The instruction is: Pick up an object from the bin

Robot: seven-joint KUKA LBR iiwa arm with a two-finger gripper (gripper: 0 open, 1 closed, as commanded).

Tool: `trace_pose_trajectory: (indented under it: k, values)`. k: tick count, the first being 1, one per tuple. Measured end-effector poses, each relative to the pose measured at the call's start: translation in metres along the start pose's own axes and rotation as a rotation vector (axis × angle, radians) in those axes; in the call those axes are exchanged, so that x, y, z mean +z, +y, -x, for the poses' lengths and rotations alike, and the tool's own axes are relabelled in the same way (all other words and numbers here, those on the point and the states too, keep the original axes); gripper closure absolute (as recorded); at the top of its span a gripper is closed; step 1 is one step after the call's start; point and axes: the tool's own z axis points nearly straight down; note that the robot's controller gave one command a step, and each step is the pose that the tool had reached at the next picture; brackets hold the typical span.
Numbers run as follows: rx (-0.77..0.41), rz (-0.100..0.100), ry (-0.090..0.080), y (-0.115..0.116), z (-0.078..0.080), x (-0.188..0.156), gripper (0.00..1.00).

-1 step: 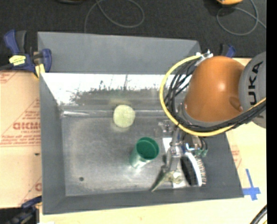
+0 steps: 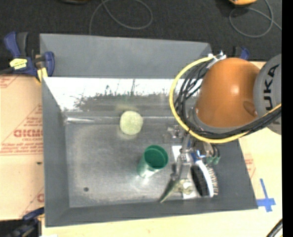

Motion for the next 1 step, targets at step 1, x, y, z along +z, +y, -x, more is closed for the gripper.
trace_pose_trajectory:
  k: [1]
  values:
    - [-0.268,-0.002,-0.011,0.0124,0.0632,0.0520,0.00]
